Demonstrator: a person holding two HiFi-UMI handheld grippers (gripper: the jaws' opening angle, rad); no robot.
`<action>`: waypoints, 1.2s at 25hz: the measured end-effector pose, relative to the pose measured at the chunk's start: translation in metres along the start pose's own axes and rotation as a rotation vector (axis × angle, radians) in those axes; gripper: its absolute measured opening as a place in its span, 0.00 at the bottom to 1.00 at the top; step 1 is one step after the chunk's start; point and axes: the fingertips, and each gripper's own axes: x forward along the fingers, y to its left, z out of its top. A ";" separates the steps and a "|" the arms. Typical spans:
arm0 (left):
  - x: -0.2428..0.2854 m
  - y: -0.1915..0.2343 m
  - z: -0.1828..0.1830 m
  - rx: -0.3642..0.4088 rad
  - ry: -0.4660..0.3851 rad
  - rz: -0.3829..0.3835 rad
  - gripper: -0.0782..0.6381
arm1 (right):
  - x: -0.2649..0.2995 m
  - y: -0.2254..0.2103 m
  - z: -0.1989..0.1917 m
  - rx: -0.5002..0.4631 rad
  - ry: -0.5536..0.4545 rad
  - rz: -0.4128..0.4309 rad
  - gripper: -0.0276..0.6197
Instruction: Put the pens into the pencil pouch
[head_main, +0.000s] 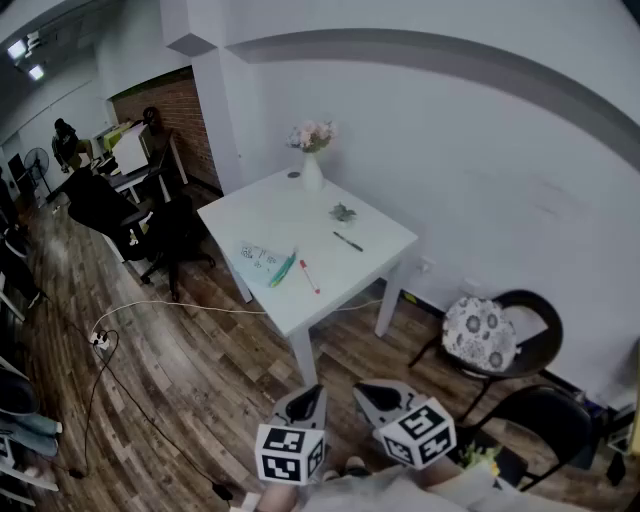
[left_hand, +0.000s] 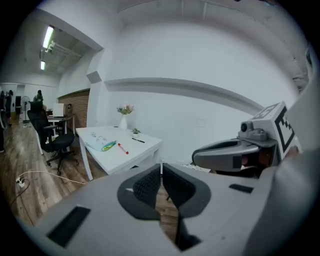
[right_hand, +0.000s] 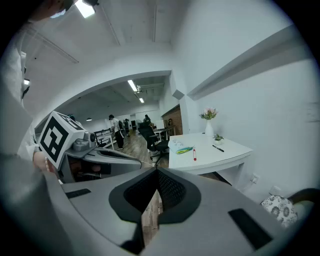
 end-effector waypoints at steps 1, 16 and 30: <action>0.000 0.003 -0.001 -0.002 0.005 0.006 0.13 | 0.003 0.000 -0.003 0.010 0.003 0.005 0.05; 0.010 0.001 0.002 -0.020 -0.038 -0.024 0.13 | 0.007 -0.004 0.008 0.041 -0.058 0.043 0.05; 0.022 0.010 0.019 -0.051 -0.133 0.072 0.13 | 0.013 -0.038 0.009 -0.034 -0.065 0.041 0.15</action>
